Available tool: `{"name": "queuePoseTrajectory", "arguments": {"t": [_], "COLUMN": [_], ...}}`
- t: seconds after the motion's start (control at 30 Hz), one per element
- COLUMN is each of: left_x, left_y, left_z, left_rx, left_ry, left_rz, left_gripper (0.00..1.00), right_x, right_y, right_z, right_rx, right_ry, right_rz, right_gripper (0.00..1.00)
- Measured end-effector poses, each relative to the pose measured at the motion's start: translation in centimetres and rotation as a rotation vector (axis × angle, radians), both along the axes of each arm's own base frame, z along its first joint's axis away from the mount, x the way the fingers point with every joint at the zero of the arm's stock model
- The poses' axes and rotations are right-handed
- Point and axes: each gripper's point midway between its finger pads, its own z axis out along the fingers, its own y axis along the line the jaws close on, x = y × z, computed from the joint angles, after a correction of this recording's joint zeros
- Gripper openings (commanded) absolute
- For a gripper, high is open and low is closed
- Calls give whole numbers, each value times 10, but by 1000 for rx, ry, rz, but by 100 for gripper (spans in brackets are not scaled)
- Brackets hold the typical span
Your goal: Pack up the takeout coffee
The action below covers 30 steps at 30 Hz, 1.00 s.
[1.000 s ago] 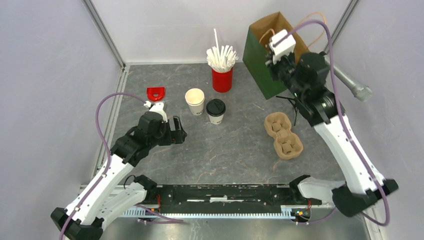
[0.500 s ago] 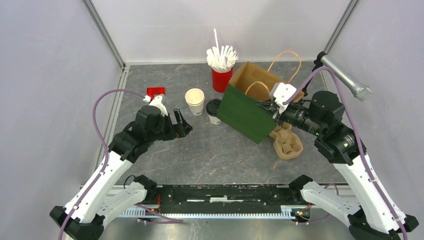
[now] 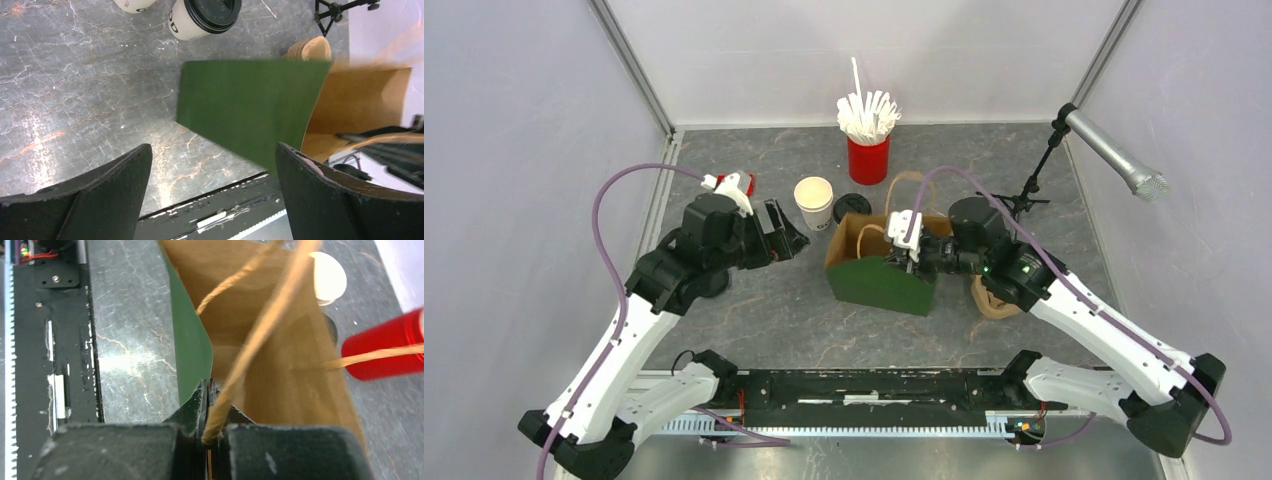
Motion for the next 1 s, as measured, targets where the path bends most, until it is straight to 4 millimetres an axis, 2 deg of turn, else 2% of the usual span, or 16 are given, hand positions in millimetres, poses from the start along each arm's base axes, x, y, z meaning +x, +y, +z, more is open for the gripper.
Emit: {"name": "queuePoseTrajectory", "arguments": {"t": [0.1, 0.3, 0.5, 0.57, 0.6, 0.63, 0.87, 0.97, 1.0], "left_x": [1, 3, 5, 4, 4, 3, 6, 10, 13], "left_y": [-2, -12, -24, -25, -24, -24, -21, -24, -25], "left_z": [13, 28, 23, 18, 15, 11, -4, -10, -12], "left_rx": [-14, -7, -13, -6, 0, 8, 53, 65, 71], "left_ry": [23, 131, 233, 261, 279, 298, 351, 369, 377], "left_rz": [11, 0, -15, -10, -5, -1, 21, 22, 21], "left_gripper": [97, 95, 93, 92, 91, 91, 88, 85, 83], "right_x": [-9, -15, -17, -17, -17, -18, -22, -19, -17], "right_y": [12, 26, 39, 42, 43, 44, 45, 42, 42], "right_z": [-7, 1, 2, 3, 3, 3, 18, 38, 52], "right_rx": [-18, -18, -8, -4, -1, 5, 59, 90, 119], "right_ry": [-3, 17, 63, 71, 77, 86, 112, 116, 110], "right_rz": [55, 103, 128, 131, 132, 135, 106, 61, 40], "right_gripper": [5, 1, 5, 12, 23, 30, 64, 74, 74]}}
